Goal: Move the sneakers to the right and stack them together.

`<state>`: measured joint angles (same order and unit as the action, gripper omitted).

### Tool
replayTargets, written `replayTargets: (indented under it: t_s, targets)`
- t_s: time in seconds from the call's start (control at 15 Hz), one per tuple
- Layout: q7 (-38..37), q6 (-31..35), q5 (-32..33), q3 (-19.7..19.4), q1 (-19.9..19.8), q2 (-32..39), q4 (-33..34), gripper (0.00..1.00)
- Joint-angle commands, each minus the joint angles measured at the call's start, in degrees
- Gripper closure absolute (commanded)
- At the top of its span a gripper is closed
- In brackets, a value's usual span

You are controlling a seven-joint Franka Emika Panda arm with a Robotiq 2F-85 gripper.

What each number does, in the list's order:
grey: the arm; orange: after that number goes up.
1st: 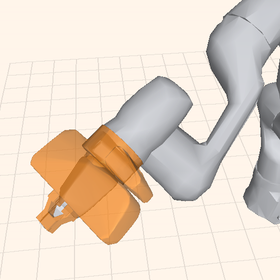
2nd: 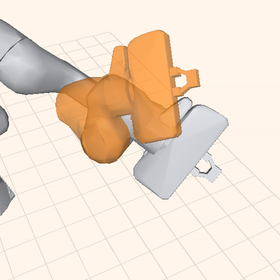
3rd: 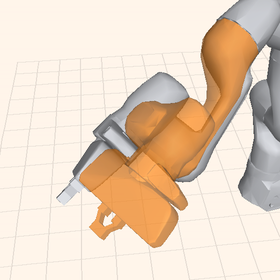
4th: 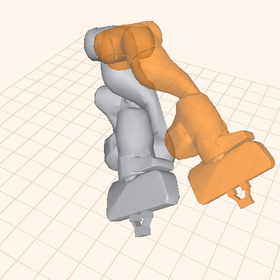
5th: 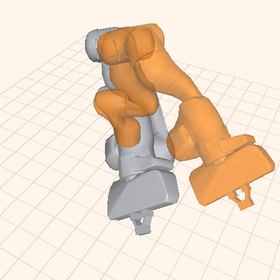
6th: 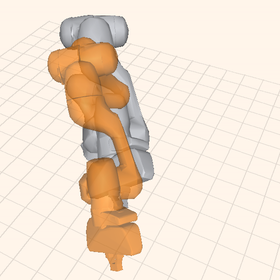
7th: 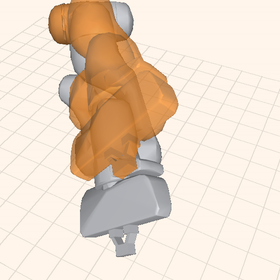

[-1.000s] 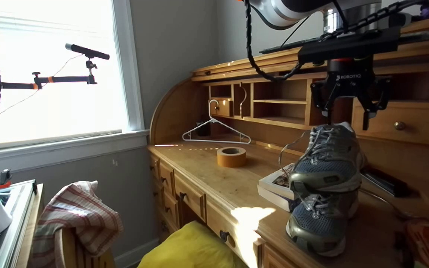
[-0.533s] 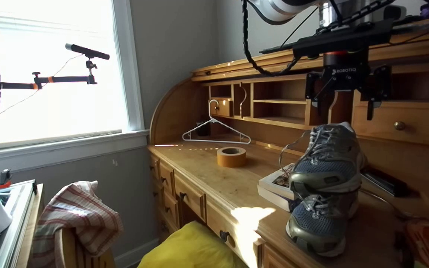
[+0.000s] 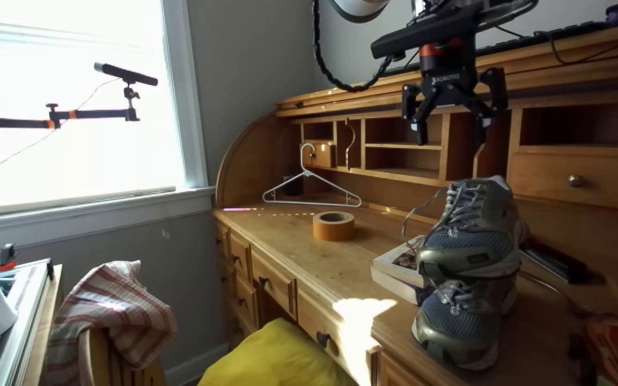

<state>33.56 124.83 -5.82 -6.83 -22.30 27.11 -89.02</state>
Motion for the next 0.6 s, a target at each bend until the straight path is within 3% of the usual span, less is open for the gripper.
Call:
replayTargets:
  t_s: [0.0,0.2,0.27,0.53]
  targets:
    - [-14.4,4.9,6.6,-3.3,5.1,-6.7,-10.3,0.0]
    - [-21.9,5.1,9.8,-4.1,7.1,-9.5,-14.1,0.0]
    - [-17.4,2.8,7.5,-2.8,5.4,-5.8,-8.3,0.0]
    - [-20.3,3.3,8.5,-3.5,6.4,-7.9,-11.4,0.0]
